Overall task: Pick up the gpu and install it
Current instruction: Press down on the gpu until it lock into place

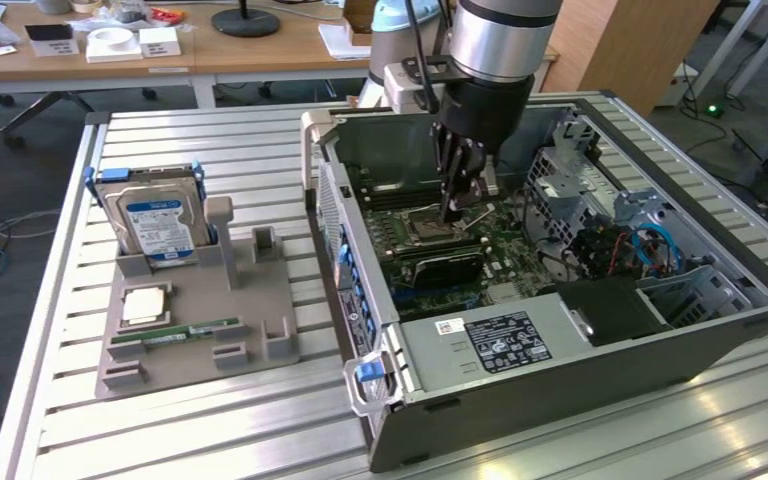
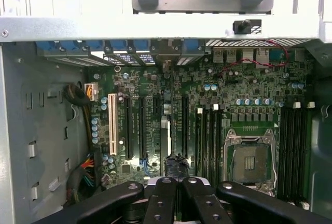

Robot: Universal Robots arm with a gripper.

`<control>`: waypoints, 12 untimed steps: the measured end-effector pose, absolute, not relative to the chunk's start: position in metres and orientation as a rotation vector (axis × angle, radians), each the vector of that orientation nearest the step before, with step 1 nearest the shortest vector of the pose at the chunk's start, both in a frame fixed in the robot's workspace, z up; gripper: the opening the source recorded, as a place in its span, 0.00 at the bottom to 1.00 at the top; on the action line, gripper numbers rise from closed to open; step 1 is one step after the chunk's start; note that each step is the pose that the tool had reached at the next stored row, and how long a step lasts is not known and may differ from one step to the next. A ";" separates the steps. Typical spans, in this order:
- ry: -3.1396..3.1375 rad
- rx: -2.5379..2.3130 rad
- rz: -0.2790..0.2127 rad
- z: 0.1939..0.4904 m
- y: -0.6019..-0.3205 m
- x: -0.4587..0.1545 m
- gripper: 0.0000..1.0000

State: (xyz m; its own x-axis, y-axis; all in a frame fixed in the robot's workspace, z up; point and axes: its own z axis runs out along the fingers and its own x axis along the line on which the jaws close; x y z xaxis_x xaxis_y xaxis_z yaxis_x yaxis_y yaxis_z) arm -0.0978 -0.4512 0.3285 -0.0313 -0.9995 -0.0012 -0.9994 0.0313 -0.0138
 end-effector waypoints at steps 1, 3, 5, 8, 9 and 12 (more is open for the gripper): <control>2.248 -2.179 -0.014 0.328 -0.451 -0.098 0.11; 2.248 -2.179 -0.014 0.328 -0.451 -0.098 0.11; 2.248 -2.179 -0.014 0.328 -0.451 -0.098 0.11; 2.249 -2.179 -0.014 0.328 -0.450 -0.098 0.11; 2.249 -2.179 -0.014 0.328 -0.450 -0.098 0.11; 2.248 -2.179 -0.014 0.327 -0.448 -0.098 0.11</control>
